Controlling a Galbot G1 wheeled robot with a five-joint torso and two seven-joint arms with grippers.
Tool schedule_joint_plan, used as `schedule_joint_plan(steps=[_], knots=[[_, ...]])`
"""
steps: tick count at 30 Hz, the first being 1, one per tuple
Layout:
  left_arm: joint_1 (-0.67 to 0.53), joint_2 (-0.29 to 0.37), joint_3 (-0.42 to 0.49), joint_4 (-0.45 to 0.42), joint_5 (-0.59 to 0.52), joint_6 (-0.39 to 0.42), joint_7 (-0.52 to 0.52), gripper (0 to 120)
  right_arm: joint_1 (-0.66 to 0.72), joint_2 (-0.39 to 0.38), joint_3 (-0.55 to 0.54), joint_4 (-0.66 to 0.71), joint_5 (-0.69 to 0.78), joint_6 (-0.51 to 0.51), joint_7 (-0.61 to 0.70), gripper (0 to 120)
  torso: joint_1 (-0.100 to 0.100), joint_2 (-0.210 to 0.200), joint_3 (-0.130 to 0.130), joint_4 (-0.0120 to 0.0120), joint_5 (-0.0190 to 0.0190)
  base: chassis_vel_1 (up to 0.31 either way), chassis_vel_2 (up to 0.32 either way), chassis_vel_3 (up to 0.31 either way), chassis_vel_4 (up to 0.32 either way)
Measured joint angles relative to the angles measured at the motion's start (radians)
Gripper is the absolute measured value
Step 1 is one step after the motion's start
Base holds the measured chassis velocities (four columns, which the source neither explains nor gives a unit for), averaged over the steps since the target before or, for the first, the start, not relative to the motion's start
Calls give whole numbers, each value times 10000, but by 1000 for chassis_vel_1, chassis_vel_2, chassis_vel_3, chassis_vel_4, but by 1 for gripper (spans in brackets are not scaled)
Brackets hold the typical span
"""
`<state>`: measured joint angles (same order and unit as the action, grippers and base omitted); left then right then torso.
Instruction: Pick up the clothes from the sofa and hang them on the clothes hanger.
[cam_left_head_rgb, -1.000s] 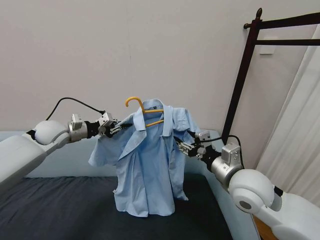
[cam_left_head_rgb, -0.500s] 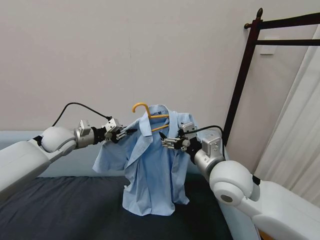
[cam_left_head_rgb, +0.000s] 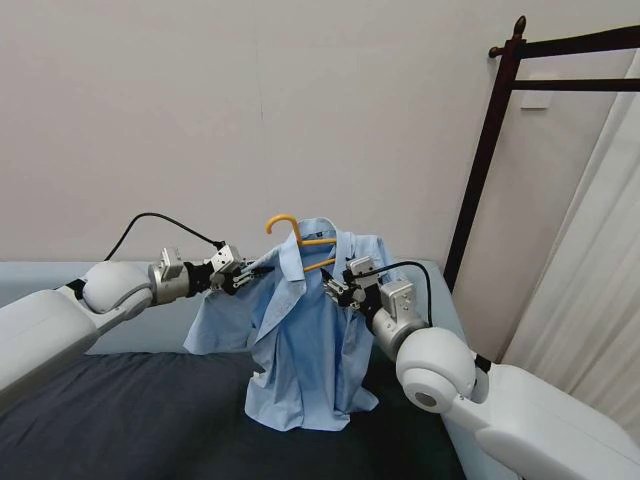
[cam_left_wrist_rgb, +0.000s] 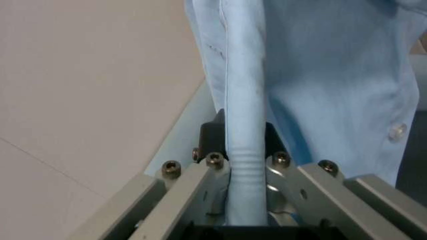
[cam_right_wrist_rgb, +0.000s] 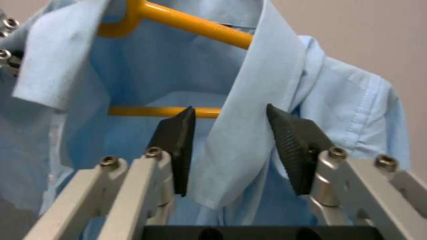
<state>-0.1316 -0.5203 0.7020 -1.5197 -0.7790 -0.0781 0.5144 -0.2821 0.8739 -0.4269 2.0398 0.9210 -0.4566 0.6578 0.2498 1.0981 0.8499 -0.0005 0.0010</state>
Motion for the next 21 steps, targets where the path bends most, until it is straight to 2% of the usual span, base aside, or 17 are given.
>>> schedule_joint_plan(steps=[2,6,8,11,21], knots=[[49,50,-62,-34,-3,-9,18,1,-1,15,0,-45,-76,-63,31,34,0,0,0,0,0,0,0,0,0],[261,202,-243,-213,-5,-18,38,1,-19,172,-3,-227,-204,-317,377,16,0,0,0,4,0,0,0,0,0],[315,223,-285,-263,-3,-18,32,1,-32,209,-5,-244,-208,-342,458,13,-1,0,0,3,0,0,0,0,0],[484,302,-424,-426,-4,-14,20,1,-52,287,-5,-251,-159,-374,665,0,0,0,0,1,0,0,0,0,0],[778,558,-756,-526,103,-49,87,1,-298,120,194,-119,-237,-326,693,0,0,0,0,2,0,0,0,0,0]])
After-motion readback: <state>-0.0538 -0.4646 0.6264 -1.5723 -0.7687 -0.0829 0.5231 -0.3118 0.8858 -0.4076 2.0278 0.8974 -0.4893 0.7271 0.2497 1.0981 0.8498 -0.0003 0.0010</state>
